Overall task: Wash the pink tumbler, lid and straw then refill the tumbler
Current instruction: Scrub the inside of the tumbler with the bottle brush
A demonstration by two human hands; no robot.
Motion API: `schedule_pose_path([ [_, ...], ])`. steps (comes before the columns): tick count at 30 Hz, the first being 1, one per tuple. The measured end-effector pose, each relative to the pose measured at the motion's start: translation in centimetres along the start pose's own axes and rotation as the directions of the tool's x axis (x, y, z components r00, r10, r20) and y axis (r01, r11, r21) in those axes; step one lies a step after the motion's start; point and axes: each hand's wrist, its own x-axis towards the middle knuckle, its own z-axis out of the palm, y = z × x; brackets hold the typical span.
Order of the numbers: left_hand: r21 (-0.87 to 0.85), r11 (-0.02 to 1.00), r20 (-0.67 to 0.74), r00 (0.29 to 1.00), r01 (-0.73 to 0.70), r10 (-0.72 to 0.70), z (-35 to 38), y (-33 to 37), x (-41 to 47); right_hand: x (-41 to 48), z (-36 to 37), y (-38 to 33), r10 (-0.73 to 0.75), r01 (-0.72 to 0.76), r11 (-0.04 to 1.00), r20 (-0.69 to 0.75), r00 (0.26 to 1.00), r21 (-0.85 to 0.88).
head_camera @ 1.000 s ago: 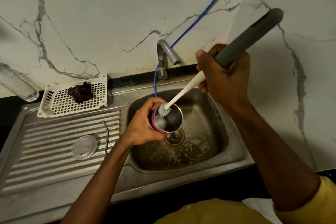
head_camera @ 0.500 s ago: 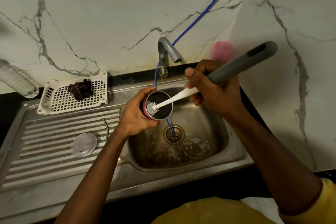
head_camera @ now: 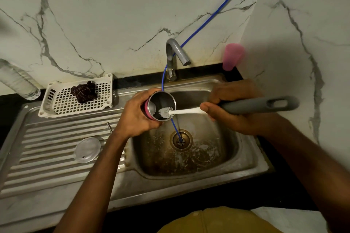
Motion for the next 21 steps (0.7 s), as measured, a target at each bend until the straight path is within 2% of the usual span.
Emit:
schedule_pose_path([
  [4,-0.025,1.0,-0.023,1.0,-0.005,0.005,-0.2,0.3,0.6,-0.7,0.5,0.3,-0.078,0.079,0.997,-0.103,0.992,0.004],
  [9,-0.073,0.997,-0.022,1.0,-0.015,0.014,-0.2,1.5,1.2,-1.8,2.2,-0.1,-0.085,0.079,0.996,-0.302,0.95,-0.029],
  [14,-0.126,0.991,-0.029,0.999,-0.033,0.03,0.6,2.5,0.9,-1.7,3.0,-0.8,0.083,-0.056,0.996,-0.534,0.841,0.067],
  [17,-0.155,0.986,-0.039,0.998,-0.054,0.049,0.8,3.0,1.0,-1.3,3.3,-1.4,0.158,-0.115,0.987,-0.593,0.79,0.11],
  [21,-0.178,0.981,-0.038,0.997,-0.071,0.066,0.7,3.6,1.1,-0.1,4.0,-2.5,0.252,-0.083,0.958,-0.672,0.696,0.274],
])
